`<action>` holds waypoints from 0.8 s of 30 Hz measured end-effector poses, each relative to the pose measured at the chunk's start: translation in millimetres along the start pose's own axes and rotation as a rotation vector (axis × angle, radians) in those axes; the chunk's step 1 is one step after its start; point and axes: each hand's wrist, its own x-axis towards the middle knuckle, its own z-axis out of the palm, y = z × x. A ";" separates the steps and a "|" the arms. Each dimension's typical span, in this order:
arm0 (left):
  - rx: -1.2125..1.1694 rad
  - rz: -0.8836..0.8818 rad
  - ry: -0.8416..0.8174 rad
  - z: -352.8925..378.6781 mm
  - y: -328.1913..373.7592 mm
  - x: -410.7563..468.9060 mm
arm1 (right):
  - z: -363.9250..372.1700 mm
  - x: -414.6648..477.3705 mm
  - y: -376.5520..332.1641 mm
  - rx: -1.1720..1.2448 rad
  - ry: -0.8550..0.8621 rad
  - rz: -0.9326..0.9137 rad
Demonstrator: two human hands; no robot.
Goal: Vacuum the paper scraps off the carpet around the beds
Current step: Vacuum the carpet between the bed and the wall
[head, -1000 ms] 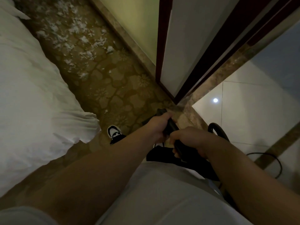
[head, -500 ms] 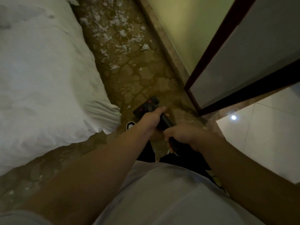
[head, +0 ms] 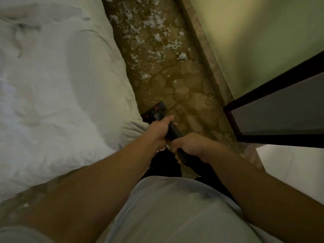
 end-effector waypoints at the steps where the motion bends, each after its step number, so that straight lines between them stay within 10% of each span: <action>1: -0.005 0.013 0.003 -5.7 8.7 3.7 | 3.2 5.6 -10.5 -0.010 -0.002 -0.002; 24: -0.220 0.090 0.126 1.1 94.9 48.6 | -34.5 60.8 -110.3 -0.187 -0.001 0.000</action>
